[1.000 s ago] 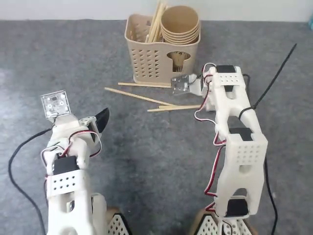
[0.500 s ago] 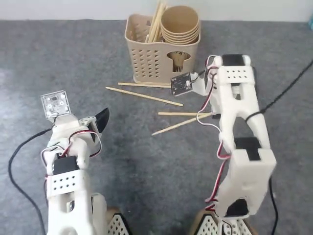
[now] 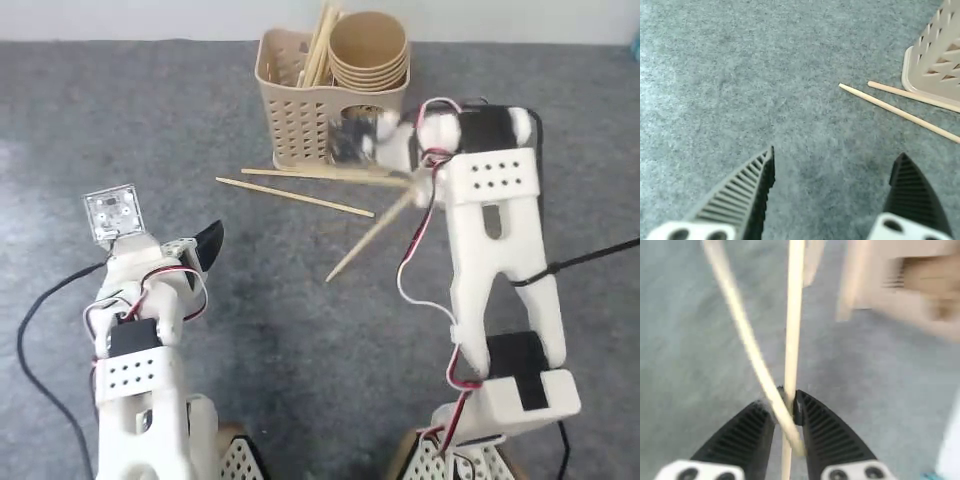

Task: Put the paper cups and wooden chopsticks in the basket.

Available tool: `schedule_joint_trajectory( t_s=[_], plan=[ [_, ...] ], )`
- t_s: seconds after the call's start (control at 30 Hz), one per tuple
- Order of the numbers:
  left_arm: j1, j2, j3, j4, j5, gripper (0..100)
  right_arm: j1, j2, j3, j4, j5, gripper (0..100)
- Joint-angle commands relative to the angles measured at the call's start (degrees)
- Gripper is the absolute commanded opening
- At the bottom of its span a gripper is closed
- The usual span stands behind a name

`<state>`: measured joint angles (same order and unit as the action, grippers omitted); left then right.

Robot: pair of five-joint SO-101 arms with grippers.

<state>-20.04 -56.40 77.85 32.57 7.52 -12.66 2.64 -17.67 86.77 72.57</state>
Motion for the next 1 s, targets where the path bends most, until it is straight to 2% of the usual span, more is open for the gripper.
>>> schedule_joint_trajectory(
  t_s=[0.0,0.07,0.23,0.47,0.63,0.83,0.97],
  plan=[
    [-0.26,0.26,-3.12,-0.97,0.35,35,-2.68,-3.74,-0.26,-13.32,-17.85,0.8],
    [-0.35,0.26,-3.12,-0.97,0.35,35,-4.62,-3.65,-0.26,-18.51,-25.14,0.8],
    [-0.35,0.26,-3.12,-0.88,0.35,35,-10.33,-3.82,-0.26,-23.34,-39.12,0.8],
    [-0.35,0.26,-3.12,-0.88,0.35,35,-11.82,-4.09,-0.26,-38.46,-45.63,0.8],
    [-0.35,0.26,-3.12,-0.88,0.35,35,-11.74,-2.77,-0.26,-53.05,-55.21,0.8],
    [-0.35,0.26,-3.12,-0.88,0.35,35,-11.65,3.56,-0.26,-70.73,-71.74,0.8],
    [-0.35,0.26,-3.12,-0.88,0.35,35,-11.47,7.52,-0.26,-76.44,-74.64,0.8]
  ],
)
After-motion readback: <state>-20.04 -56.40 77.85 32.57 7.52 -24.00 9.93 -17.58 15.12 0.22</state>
